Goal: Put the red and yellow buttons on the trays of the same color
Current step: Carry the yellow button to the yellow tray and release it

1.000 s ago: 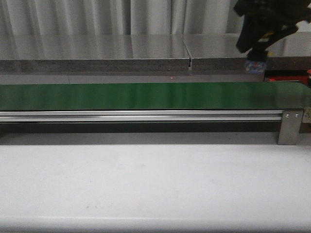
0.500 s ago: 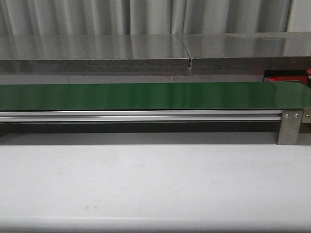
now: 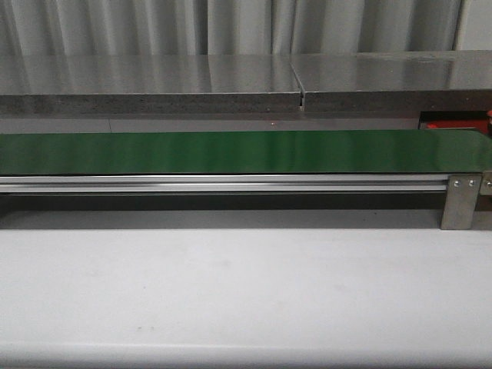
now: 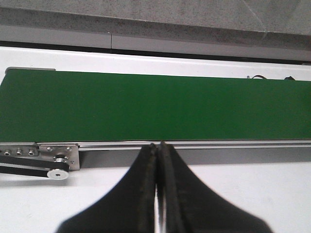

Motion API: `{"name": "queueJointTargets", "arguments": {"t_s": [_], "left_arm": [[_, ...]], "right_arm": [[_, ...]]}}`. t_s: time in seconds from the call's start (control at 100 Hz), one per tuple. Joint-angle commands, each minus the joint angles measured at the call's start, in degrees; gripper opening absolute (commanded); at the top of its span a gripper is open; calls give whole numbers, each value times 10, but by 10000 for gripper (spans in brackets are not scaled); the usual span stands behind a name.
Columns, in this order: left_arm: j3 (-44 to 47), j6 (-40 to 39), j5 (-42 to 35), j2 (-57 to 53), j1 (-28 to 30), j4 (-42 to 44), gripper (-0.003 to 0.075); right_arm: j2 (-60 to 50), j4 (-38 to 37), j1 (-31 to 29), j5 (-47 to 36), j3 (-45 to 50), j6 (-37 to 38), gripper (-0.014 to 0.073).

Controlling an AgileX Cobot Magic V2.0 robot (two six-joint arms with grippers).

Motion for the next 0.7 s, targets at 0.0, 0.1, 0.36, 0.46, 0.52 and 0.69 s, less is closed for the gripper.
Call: {"name": "queueJointTargets", "arguments": {"t_s": [0.0, 0.1, 0.36, 0.46, 0.52, 0.69], "left_arm": [[-16, -2, -39, -2, -4, -13, -19], [-16, -2, -39, -2, -4, -13, -19], [-16, -2, -39, -2, -4, -13, -19], [-16, -2, -39, -2, -4, -13, -19], [-16, -2, -39, -2, -4, -13, -19], [-16, -2, -39, -2, -4, -13, -19]], "right_arm": [[6, 10, 0, -51, -14, 0, 155], [36, 10, -1, -56, -22, 0, 155], [87, 10, 0, -47, -63, -5, 155], [99, 11, 0, -46, -74, -5, 155], [106, 16, 0, -48, -75, -5, 155], [131, 27, 1, -49, -75, -5, 155]]}}
